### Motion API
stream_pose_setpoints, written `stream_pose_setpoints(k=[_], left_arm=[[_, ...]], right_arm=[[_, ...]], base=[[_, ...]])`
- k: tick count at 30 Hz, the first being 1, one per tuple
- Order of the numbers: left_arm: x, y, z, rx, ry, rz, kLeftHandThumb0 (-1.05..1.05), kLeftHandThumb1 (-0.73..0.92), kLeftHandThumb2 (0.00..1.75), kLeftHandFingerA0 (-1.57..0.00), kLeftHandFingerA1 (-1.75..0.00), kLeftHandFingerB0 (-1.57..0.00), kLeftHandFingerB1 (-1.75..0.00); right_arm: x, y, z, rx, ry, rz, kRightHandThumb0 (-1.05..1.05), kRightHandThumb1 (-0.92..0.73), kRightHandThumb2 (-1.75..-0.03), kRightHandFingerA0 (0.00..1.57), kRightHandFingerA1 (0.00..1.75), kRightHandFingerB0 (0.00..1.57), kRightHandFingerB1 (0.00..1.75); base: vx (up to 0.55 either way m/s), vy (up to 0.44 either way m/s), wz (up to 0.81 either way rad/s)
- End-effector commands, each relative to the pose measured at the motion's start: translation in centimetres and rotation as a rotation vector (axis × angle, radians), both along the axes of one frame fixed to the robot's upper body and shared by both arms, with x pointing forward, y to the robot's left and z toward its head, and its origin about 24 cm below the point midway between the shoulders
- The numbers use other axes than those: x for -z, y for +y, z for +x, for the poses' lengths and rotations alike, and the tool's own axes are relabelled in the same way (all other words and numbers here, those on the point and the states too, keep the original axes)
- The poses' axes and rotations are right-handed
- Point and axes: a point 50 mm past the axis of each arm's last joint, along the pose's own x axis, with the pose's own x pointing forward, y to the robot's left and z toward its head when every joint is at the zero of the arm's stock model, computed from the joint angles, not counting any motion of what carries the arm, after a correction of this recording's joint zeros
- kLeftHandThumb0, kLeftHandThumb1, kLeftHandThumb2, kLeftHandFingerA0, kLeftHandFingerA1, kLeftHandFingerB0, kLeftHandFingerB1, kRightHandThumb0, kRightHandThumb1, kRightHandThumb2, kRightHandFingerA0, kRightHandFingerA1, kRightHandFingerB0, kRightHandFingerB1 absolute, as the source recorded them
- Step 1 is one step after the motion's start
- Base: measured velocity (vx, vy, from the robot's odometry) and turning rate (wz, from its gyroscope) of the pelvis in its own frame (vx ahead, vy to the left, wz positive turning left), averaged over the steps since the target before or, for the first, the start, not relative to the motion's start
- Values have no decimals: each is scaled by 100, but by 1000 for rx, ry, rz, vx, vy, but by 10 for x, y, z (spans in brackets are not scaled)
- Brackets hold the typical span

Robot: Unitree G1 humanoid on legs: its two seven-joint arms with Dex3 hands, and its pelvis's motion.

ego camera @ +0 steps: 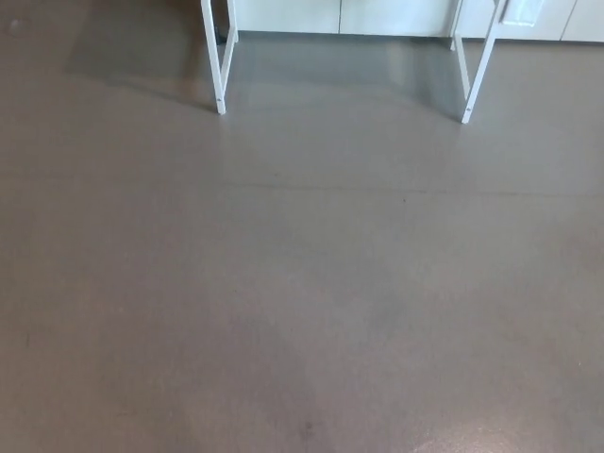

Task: The robot walk towards a table in front and uses its left hand to pick up the pot from the base and places it on the table

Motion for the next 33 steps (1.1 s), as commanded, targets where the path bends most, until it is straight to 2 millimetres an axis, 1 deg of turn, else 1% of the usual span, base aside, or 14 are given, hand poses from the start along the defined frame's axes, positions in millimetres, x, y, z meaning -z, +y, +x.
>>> stream_pose_setpoints(k=[1, 10, 20, 25, 30, 33], left_arm=[[-13, 9, 2, 36, -116, -31, -39, 48, 68, -52, -48, -38, -42], [-11, 8, -4, 34, -123, -38, -38, 46, 67, -51, -46, -39, -42], [-11, 6, -3, 44, -135, -27, -35, 45, 64, -53, -46, -39, -41], [-10, 6, -3, 47, -136, -34, -36, 43, 64, -50, -45, -38, -41], [-11, 6, -3, 62, -139, -33, -36, 44, 64, -50, -45, -37, -41], [-11, 5, -3, 63, -141, -29, -35, 44, 63, -50, -44, -38, -41]], right_arm=[[-14, -10, 5, -57, -105, 5, -25, 19, -64, 98, 86, 88, 81], [-13, -10, 1, -63, -95, 6, -25, 20, -64, 99, 87, 88, 81], [-14, -10, 3, -67, -104, 8, -25, 20, -64, 101, 88, 89, 82], [-15, -11, 3, -70, -103, 4, -25, 20, -64, 101, 88, 89, 82], [-15, -11, 3, -77, -100, 3, -25, 19, -64, 100, 88, 88, 81], [-15, -10, 3, -75, -105, 10, -25, 20, -64, 101, 88, 89, 82]], base=[[0, 0, 0], [0, 0, 0], [14, -2, -1], [-127, -40, 11], [58, 159, -9], [183, 568, -21]])
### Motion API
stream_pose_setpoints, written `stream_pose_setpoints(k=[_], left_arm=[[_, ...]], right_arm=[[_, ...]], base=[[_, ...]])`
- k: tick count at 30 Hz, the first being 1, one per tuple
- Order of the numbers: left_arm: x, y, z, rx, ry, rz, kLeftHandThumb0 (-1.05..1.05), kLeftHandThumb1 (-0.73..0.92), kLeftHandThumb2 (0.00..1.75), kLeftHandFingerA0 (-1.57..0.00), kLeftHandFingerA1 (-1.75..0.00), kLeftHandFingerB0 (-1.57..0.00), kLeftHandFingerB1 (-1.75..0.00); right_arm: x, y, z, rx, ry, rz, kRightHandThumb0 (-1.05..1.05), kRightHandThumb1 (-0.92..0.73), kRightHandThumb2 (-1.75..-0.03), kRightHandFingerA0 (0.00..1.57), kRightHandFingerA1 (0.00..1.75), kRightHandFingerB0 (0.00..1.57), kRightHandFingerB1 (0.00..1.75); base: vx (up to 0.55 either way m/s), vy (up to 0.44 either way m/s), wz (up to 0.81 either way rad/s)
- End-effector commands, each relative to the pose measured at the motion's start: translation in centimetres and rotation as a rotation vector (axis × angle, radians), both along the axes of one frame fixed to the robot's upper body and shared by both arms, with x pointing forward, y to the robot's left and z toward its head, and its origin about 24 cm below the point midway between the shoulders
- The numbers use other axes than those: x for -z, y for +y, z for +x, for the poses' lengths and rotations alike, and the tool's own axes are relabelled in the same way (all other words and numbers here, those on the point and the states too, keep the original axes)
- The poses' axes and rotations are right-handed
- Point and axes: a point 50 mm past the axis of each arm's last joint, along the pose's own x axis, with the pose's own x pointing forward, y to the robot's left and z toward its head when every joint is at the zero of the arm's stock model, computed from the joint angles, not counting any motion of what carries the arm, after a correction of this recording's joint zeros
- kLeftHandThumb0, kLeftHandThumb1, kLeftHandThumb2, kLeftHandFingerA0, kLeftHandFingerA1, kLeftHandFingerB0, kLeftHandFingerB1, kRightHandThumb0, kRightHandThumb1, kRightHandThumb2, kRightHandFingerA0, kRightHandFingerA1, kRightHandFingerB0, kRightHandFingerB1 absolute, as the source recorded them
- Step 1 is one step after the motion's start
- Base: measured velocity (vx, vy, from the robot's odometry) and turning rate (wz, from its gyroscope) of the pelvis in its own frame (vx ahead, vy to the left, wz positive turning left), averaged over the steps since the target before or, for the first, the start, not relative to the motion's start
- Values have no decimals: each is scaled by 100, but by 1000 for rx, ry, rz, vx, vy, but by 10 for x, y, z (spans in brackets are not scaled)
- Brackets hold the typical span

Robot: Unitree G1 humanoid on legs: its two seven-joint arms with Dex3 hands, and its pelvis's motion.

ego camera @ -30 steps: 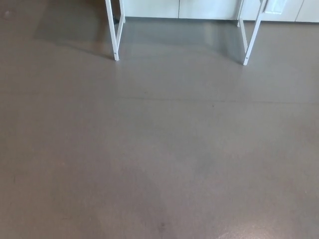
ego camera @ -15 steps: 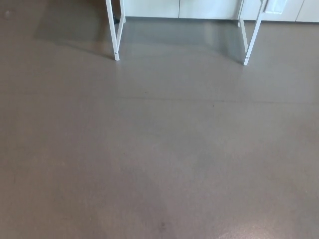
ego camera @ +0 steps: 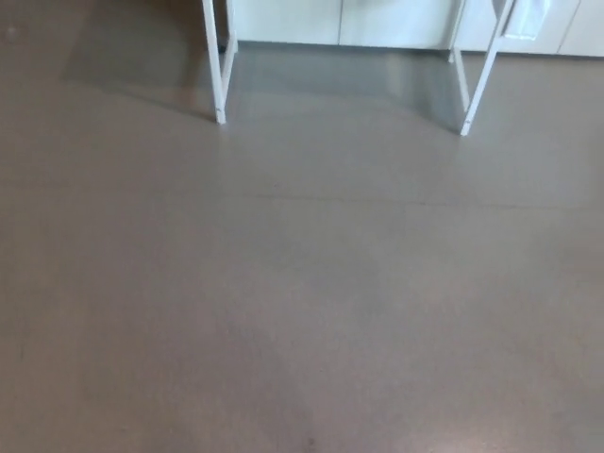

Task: The robot walk towards a table in front and uses its left hand to pick up the pot from the base and places it on the table

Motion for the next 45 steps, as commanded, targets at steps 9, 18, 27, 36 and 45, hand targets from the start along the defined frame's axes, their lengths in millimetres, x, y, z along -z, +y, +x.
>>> stream_pose_setpoints(k=[9, 18, 27, 36, 45], left_arm=[[-7, 6, 4, 26, -52, 26, -36, 44, 64, -49, -45, -37, -41], [-7, 6, 3, 37, -53, 35, -34, 45, 64, -50, -45, -38, -41], [-8, 6, -2, 70, -52, 63, -38, 44, 66, -52, -48, -39, -43], [-6, 6, -5, 61, -47, 53, -37, 43, 64, -52, -46, -38, -41], [-7, 8, -2, 68, -52, 62, -38, 44, 65, -52, -46, -39, -42]], right_arm=[[-3, -3, 1, -15, -2, -11, -25, 20, -64, 100, 88, 88, 81], [-4, -3, 3, -29, 1, -20, -26, 19, -64, 101, 88, 88, 82], [-3, -2, 4, -49, 6, -28, -26, 18, -65, 101, 88, 87, 81], [-3, -1, 2, -56, 15, -34, -27, 17, -65, 100, 88, 87, 81], [-2, 0, 5, -63, 12, -42, -27, 17, -66, 101, 89, 87, 81]], base=[[173, 134, 4], [213, -253, 24], [236, -18, -7], [264, 257, -7], [233, 13, 7]])
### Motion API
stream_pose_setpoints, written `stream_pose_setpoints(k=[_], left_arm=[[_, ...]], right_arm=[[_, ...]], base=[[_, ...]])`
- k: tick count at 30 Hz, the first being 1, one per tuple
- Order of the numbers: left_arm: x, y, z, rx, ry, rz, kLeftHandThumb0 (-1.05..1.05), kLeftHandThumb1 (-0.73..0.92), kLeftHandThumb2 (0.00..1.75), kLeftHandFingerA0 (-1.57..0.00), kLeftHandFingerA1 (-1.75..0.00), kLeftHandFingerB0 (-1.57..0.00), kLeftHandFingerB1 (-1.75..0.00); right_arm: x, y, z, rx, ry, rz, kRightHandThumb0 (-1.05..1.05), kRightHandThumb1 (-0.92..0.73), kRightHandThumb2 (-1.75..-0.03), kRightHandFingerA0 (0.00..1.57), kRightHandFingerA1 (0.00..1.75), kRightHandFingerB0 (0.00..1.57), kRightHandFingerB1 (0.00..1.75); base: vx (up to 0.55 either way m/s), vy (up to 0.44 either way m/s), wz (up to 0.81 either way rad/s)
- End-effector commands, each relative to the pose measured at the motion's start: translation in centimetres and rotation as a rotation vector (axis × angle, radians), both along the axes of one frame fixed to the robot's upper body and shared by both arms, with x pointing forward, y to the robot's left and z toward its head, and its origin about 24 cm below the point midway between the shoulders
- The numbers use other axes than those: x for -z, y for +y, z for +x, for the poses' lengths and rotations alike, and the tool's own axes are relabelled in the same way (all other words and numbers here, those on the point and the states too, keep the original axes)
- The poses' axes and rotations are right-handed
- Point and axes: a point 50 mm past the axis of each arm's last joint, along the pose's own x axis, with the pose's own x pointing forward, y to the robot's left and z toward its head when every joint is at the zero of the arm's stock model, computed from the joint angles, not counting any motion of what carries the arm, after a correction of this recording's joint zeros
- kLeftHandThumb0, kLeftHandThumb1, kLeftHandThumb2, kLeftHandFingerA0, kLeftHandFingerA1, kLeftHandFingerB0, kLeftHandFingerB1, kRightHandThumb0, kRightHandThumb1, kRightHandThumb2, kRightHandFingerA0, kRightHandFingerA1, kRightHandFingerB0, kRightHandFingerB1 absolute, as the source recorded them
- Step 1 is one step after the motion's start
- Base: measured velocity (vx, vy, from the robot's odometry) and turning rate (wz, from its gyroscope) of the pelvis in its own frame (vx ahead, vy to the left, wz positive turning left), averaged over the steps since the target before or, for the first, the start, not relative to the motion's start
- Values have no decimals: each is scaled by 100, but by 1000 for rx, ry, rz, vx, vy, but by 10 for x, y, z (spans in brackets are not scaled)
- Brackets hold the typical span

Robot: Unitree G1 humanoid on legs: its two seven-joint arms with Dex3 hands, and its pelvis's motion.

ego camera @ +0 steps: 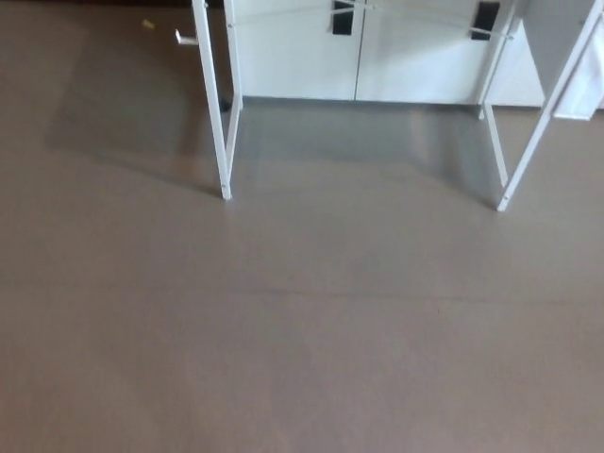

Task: The robot walk towards a table in front and uses its left hand to pick up the pot from the base and places it on the table

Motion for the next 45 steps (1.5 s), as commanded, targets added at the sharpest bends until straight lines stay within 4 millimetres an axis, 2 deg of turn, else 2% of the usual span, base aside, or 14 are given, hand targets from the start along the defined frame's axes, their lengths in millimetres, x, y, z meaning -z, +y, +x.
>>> stream_pose_setpoints(k=[1, 10, 23, 37, 45], left_arm=[[-2, 2, 1, 9, -18, 15, -37, 43, 65, -54, -47, -40, -42], [-2, 1, 1, 15, -27, 23, -38, 42, 65, -54, -48, -39, -42], [-2, 1, 3, 26, -24, 13, -36, 43, 65, -53, -48, -38, -42], [-2, 0, 2, 45, -16, 36, -39, 43, 66, -52, -48, -39, -43], [-2, -1, 3, 35, -22, 35, -38, 42, 65, -52, -47, -39, -42]], right_arm=[[-2, -3, -1, 7, -1, -15, -26, 18, -65, 101, 89, 87, 81], [-2, -3, 0, 5, -1, -16, -27, 18, -65, 101, 88, 87, 81], [-2, -3, 2, 4, 2, -21, -27, 18, -65, 101, 88, 87, 81], [-2, -2, 4, -3, 6, -21, -27, 18, -65, 101, 88, 86, 81], [-3, -2, 5, -6, -2, -24, -27, 18, -65, 100, 88, 86, 81]], base=[[341, -117, 48], [239, -105, 4], [237, 168, -8], [214, -92, 2], [181, 113, -16]])
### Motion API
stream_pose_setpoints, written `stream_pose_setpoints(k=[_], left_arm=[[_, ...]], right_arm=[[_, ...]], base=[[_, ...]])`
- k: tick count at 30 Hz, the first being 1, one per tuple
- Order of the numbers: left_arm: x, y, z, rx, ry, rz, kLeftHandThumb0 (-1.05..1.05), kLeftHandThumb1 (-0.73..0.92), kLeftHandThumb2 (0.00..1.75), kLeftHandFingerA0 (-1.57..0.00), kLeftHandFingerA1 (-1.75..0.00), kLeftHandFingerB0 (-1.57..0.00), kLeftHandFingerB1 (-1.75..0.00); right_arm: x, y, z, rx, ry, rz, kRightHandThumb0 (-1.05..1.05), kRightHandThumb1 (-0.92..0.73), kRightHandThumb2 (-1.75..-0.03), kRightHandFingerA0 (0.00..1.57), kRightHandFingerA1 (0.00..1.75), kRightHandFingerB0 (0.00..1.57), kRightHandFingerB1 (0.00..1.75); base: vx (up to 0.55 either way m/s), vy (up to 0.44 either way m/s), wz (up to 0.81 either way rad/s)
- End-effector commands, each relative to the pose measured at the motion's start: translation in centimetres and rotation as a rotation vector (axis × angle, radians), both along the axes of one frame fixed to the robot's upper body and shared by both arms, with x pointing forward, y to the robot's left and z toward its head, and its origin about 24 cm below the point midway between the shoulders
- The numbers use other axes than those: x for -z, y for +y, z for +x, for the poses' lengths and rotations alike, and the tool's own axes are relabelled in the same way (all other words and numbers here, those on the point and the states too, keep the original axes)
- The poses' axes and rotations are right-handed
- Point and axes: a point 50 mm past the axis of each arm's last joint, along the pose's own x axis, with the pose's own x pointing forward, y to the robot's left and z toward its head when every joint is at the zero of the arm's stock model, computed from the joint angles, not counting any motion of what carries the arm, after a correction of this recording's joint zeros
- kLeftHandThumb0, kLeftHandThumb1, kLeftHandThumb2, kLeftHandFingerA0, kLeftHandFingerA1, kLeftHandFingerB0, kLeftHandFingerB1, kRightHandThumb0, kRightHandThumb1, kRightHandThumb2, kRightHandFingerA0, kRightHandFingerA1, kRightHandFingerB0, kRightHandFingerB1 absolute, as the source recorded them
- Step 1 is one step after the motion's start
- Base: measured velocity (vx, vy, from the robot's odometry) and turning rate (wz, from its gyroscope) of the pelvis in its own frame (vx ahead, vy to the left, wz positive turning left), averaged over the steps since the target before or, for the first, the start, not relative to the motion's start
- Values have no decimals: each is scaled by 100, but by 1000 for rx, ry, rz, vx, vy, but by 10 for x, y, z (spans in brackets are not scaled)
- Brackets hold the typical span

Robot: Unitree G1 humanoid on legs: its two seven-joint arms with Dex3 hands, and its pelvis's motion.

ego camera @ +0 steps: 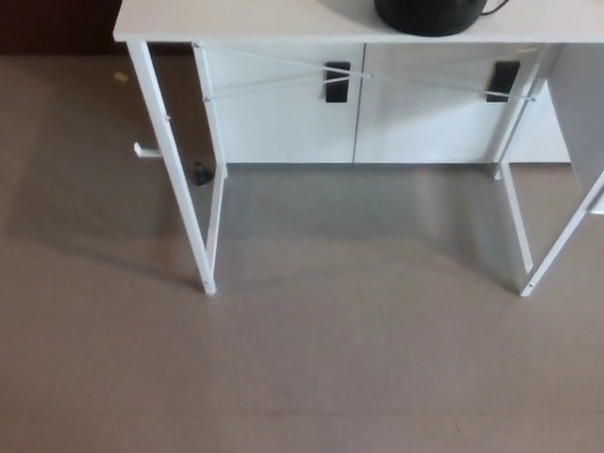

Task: The robot walk towards a table in front and uses its left hand to pick up the pot from the base and places it on the table

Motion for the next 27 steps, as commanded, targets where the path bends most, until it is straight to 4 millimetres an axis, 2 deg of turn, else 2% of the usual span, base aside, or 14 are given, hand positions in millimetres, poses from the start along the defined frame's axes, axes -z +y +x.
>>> stream_pose_setpoints(k=[1, 6, 11, 27], left_arm=[[-3, 4, 2, -1, -14, 31, -38, 42, 65, -52, -47, -39, -42], [-2, 3, 2, -30, -16, 12, -36, 42, 63, -46, -45, -37, -41], [-1, 2, -8, -18, 8, 42, -41, 42, 65, -34, -43, -31, -42], [1, 2, -18, -10, 30, 81, -46, 41, 66, -34, -44, -29, -42]], right_arm=[[-2, -3, 0, 8, 5, -10, -27, 18, -65, 100, 88, 86, 81], [-1, -4, -1, 1, 19, -17, -26, 19, -65, 99, 87, 86, 81], [2, -6, -8, 19, 87, 6, -25, 21, -64, 101, 88, 91, 83], [4, -6, -11, 10, 115, -6, -26, 21, -64, 101, 88, 91, 83]], base=[[245, 255, 65], [193, 261, -13], [183, 72, 6], [188, -39, -3]])
